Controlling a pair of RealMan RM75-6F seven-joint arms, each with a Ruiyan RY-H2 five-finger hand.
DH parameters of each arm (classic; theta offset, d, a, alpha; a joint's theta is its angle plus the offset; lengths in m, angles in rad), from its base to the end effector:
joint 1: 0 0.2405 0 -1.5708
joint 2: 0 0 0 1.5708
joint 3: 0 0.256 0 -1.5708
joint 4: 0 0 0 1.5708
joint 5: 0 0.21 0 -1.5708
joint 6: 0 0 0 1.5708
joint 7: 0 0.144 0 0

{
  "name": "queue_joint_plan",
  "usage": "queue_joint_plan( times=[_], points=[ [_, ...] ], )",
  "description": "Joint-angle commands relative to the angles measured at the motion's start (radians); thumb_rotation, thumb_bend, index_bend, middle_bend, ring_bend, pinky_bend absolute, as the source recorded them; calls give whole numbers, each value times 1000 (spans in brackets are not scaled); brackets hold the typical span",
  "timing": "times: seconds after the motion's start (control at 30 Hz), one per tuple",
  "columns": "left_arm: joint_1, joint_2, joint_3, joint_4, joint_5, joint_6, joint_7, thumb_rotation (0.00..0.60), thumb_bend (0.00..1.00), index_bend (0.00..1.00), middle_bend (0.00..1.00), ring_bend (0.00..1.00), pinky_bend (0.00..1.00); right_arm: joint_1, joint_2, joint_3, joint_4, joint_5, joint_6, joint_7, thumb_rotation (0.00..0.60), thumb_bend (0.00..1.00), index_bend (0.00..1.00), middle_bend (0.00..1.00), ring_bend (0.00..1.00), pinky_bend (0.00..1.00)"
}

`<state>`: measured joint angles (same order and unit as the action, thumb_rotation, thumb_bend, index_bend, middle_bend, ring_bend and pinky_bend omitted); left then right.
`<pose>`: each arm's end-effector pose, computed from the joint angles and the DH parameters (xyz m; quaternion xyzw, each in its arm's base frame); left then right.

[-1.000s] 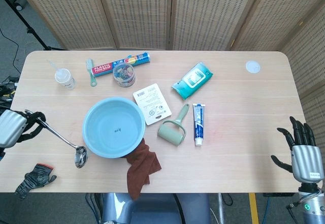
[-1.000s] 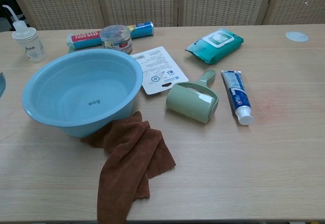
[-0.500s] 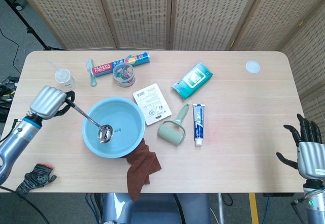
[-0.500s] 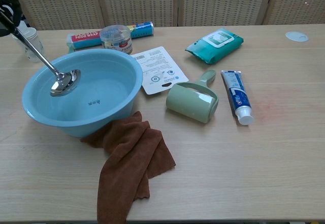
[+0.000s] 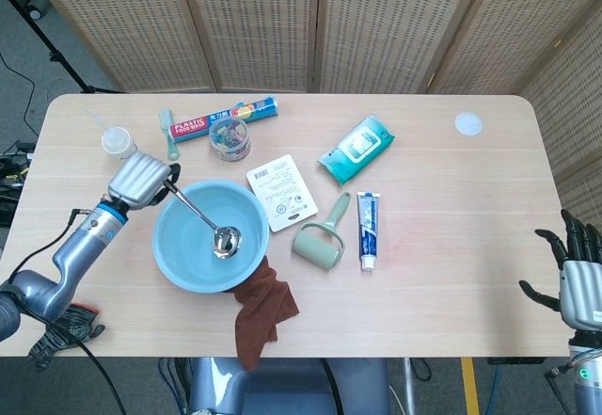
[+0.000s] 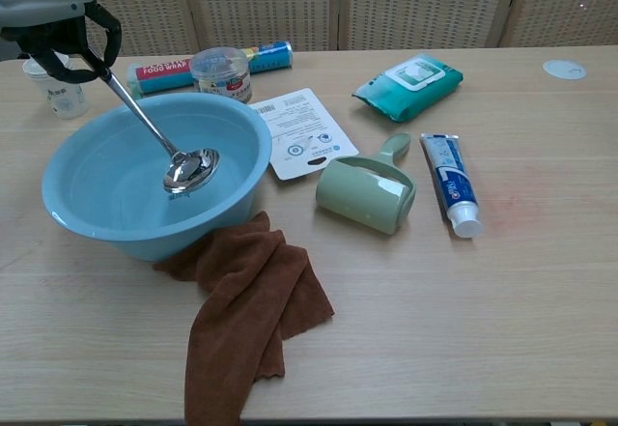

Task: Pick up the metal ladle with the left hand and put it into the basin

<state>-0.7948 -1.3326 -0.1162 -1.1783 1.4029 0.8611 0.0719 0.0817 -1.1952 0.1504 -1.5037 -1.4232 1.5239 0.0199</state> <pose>-0.2087 0.4107 0.0802 -0.7910 -0.2369 -0.3010 0.4771 -0.3262 -0.2001 0.1697 0.5373 -0.3632 0.4148 0.6382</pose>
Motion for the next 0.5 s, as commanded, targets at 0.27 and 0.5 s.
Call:
queue_joint_plan(
  times=[0.27,0.5],
  points=[
    [-45,-67,4,12,-89,-61,319,600,557,841,1000,930,920,-1,10,4,-6,17,-13,17,600,0,222,0,0,0],
    [-62,-105,-8,-8,-187,-73,475,600,557,841,1000,930,920,-1,18,8,-9,29,-23,26,600,0,222,0,0,0]
  ],
)
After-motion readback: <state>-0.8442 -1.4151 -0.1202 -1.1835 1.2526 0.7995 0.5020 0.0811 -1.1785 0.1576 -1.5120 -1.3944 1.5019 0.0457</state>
